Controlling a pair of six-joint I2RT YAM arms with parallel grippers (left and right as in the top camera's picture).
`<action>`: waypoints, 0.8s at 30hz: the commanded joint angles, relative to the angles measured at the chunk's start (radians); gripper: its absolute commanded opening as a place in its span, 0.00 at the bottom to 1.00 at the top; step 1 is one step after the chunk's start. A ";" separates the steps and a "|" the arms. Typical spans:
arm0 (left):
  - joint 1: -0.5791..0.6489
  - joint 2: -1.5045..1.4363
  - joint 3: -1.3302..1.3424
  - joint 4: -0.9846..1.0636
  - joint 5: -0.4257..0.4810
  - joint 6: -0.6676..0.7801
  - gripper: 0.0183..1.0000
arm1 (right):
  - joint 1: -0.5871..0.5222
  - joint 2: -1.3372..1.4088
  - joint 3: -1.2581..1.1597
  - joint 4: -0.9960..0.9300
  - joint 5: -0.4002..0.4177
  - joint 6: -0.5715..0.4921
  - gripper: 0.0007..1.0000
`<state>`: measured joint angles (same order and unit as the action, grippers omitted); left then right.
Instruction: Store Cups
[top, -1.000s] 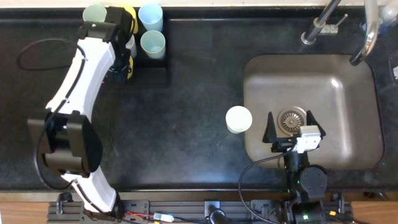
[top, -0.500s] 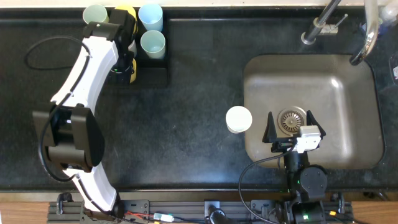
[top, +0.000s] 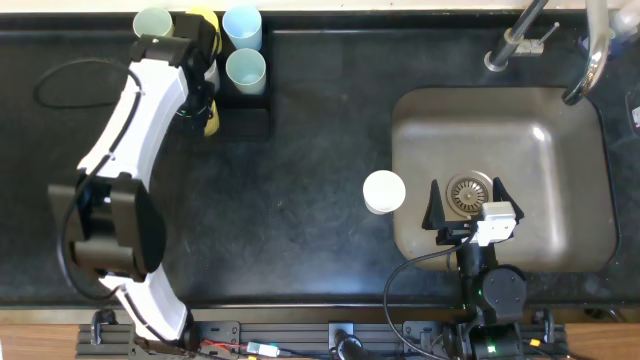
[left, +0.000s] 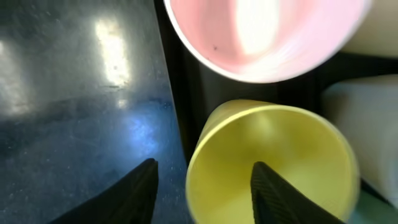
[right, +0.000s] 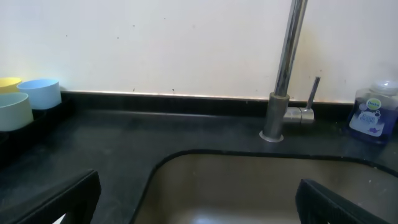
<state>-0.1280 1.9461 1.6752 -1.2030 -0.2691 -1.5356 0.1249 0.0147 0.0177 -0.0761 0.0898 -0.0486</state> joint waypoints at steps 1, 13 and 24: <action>0.009 -0.180 -0.001 0.008 -0.101 0.041 0.56 | 0.002 -0.009 -0.013 0.005 0.004 0.000 1.00; -0.058 -0.665 -0.269 0.914 0.006 1.355 0.84 | 0.002 -0.009 -0.013 0.005 0.004 0.000 1.00; -0.018 -1.123 -0.885 1.199 0.226 1.569 1.00 | 0.002 -0.009 -0.013 0.005 0.004 0.000 1.00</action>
<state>-0.1543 0.9165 0.8940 -0.0349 -0.1150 -0.0582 0.1249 0.0147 0.0177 -0.0757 0.0898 -0.0486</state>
